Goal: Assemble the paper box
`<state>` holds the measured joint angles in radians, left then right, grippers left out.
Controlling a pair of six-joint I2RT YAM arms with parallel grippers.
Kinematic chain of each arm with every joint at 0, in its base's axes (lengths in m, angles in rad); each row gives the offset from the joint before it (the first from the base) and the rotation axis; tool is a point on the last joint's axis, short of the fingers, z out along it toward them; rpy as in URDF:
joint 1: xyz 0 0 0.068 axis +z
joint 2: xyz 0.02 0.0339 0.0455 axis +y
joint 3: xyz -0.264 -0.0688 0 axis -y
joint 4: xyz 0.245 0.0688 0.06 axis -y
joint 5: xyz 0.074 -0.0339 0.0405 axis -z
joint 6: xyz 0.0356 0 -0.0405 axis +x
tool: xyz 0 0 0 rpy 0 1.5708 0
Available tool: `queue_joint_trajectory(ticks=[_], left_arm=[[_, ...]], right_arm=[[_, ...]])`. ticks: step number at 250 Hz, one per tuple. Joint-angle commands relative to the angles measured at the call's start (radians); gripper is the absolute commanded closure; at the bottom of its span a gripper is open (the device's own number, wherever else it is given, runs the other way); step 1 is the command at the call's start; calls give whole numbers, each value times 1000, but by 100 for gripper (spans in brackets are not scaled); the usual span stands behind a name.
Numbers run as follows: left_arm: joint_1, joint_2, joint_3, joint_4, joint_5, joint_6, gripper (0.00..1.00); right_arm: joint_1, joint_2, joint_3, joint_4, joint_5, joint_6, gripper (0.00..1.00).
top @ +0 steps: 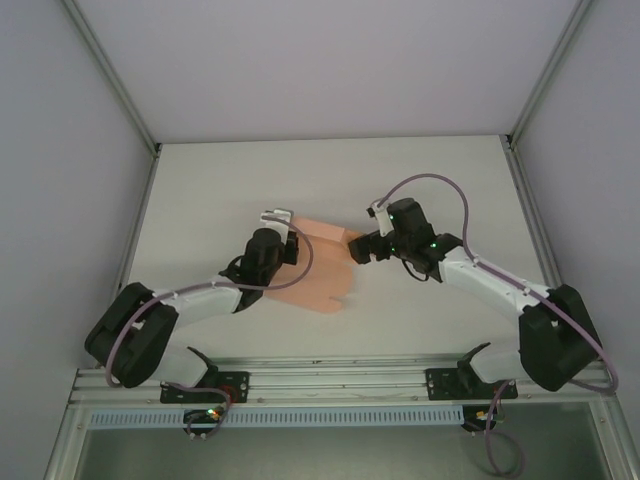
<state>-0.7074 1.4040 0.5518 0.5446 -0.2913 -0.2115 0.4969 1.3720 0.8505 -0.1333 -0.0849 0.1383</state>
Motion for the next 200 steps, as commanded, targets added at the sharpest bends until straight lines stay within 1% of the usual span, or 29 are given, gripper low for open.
queue_joint_trajectory(ticks=[1, 5, 40, 73, 94, 123, 148, 151, 170, 200], left_arm=[[-9, -28, -4, 0, 29, -33, 100], [-10, -28, -3, -3, 31, -32, 100], [-26, -22, -2, 0, 18, -50, 100], [-51, 7, -1, 26, -35, -90, 100], [-64, 21, -1, 51, -40, -106, 100], [-71, 14, 6, 40, -62, -125, 100], [-71, -12, 2, 21, -95, -128, 100], [-69, -16, 2, 18, -99, -128, 100], [-69, -38, 6, -14, -120, -122, 100], [-69, -75, -2, -38, -115, -109, 100]], right_arm=[[-1, 18, 8, 128, -81, 35, 1], [-1, 42, 8, 141, -82, 39, 0], [16, 64, 2, 285, -89, 105, 0], [48, 91, -16, 437, -38, 234, 0], [75, 106, -25, 483, 2, 289, 0], [85, 79, -43, 453, 117, 325, 0], [82, 32, -73, 363, 222, 293, 0], [82, 2, -77, 351, 232, 287, 1], [79, -60, -108, 267, 265, 247, 0], [61, -150, -156, 136, 289, 223, 0]])
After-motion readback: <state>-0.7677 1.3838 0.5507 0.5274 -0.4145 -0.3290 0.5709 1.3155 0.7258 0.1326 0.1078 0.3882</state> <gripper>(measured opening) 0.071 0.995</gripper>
